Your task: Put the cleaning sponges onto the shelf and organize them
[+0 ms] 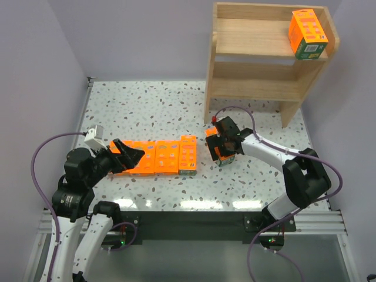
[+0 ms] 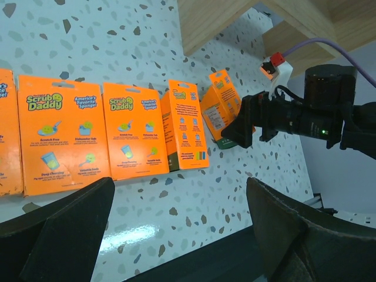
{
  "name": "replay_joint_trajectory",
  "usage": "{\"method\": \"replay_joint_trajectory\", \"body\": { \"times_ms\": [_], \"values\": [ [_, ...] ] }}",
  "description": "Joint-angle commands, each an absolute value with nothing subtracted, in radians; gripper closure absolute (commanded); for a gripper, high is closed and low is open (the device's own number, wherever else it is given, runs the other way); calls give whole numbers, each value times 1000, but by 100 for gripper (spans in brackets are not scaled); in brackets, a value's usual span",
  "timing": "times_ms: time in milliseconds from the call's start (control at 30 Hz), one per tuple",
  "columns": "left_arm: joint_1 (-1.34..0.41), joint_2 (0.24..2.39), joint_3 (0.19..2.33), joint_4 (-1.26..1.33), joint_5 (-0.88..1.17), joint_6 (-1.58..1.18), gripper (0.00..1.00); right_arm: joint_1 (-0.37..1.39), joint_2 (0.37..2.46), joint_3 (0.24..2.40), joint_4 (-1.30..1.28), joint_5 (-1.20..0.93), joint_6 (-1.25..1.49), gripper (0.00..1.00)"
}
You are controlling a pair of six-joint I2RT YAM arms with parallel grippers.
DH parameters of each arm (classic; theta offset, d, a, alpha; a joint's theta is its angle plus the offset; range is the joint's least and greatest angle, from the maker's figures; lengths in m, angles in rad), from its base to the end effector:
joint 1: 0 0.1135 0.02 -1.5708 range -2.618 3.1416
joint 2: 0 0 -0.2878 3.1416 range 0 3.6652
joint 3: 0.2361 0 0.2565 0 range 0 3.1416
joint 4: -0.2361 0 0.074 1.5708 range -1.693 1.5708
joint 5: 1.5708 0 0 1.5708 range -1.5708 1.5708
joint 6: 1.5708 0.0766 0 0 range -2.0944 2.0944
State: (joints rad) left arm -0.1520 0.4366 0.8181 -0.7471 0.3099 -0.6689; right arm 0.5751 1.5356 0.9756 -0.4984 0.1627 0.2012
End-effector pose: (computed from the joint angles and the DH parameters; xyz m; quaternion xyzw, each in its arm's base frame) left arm 0.1008 -0.0391 0.3312 -0.1235 0.8093 -0.3400 0.4627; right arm 0.2806 0.1671 0.1891 -0.1590 0.9512 0.0228 0.2635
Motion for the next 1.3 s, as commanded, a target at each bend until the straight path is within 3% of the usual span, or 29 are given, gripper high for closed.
{"method": "replay_joint_trajectory", "body": {
  "times_ms": [0,100,200,300,333,433,467,633,800,1000,1167,1267],
  "values": [
    [-155,439,815,-726,322,-658,0,575,1568,971,-445,152,205,5],
    [-155,439,821,-727,321,-657,0,574,1560,965,-449,150,225,7],
    [-155,433,824,-733,318,-657,0,577,1514,966,-492,153,247,17],
    [-155,428,818,-733,318,-660,0,575,1434,965,-555,147,262,39],
    [-155,426,815,-732,318,-660,0,578,1390,966,-598,144,265,54],
    [-155,426,807,-719,324,-664,0,577,1329,991,-696,152,270,79],
    [-155,428,804,-709,330,-667,0,577,1290,1017,-724,149,271,82],
    [-155,437,810,-687,344,-675,0,578,1132,1164,-926,88,304,87],
    [-155,451,818,-660,356,-678,0,577,1012,1516,-1008,130,333,91],
    [-156,472,815,-632,374,-681,0,575,1198,1998,-1115,420,264,100],
    [-155,465,834,-641,373,-683,0,575,1441,2328,-1120,658,184,100],
    [-155,457,848,-658,364,-683,0,562,1531,2469,-1092,695,137,100]
  ]
}}
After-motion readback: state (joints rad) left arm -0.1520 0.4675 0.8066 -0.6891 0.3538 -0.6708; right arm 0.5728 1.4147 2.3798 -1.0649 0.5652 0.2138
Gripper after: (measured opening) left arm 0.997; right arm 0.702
